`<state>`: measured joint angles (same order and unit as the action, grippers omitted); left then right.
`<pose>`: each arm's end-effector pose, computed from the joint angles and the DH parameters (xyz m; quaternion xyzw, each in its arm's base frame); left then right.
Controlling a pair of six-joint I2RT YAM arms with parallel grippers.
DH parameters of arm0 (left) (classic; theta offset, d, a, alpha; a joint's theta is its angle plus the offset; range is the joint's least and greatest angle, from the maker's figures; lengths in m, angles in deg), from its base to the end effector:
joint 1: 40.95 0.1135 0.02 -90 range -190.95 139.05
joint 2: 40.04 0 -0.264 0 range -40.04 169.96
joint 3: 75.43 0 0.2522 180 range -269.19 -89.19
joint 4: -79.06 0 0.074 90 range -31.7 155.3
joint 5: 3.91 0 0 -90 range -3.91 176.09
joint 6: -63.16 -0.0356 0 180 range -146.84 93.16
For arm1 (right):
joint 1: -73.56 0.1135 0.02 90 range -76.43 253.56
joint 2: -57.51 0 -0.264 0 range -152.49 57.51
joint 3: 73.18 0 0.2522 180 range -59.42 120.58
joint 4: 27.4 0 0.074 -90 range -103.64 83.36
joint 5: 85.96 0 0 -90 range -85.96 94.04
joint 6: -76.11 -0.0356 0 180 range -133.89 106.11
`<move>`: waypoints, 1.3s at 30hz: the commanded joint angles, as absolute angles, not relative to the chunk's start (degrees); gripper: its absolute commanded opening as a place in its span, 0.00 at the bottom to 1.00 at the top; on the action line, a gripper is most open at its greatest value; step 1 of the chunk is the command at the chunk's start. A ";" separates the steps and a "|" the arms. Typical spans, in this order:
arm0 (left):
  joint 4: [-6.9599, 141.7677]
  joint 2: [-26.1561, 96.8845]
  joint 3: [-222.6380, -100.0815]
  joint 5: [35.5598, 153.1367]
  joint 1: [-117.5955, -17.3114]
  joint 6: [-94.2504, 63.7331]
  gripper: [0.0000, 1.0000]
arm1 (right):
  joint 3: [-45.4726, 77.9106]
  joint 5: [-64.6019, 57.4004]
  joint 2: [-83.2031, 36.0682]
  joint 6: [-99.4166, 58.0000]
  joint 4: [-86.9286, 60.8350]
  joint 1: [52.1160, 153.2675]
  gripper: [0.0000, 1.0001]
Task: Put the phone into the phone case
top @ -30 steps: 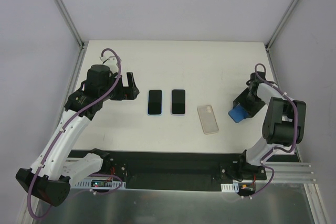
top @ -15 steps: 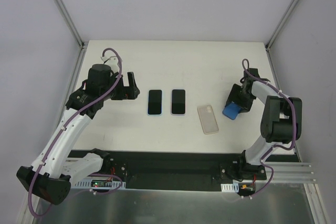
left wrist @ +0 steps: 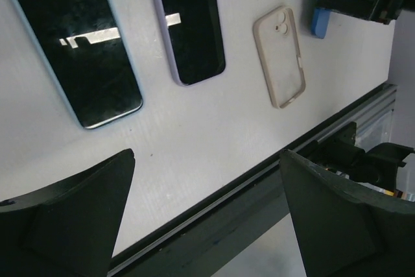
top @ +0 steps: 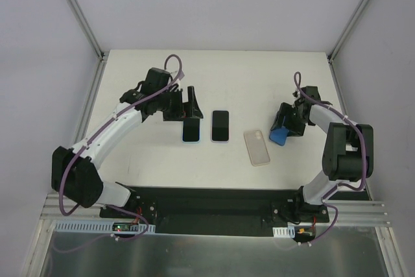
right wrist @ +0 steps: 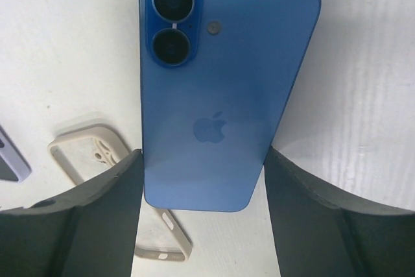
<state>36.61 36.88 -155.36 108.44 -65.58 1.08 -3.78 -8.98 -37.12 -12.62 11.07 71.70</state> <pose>0.2622 -0.1351 0.3160 0.0573 0.8891 -0.3426 0.2981 0.3177 -0.0023 0.1717 -0.0208 0.9676 0.1042 0.2290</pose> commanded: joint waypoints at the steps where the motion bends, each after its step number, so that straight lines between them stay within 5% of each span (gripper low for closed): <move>1: 41.83 42.30 -160.29 113.51 -67.23 5.07 0.92 | -5.80 -15.64 -35.39 -10.20 8.95 73.30 0.47; 39: 59.94 76.76 -178.66 125.99 -77.25 20.18 0.77 | -12.31 -24.61 -14.65 -13.72 4.02 91.49 0.43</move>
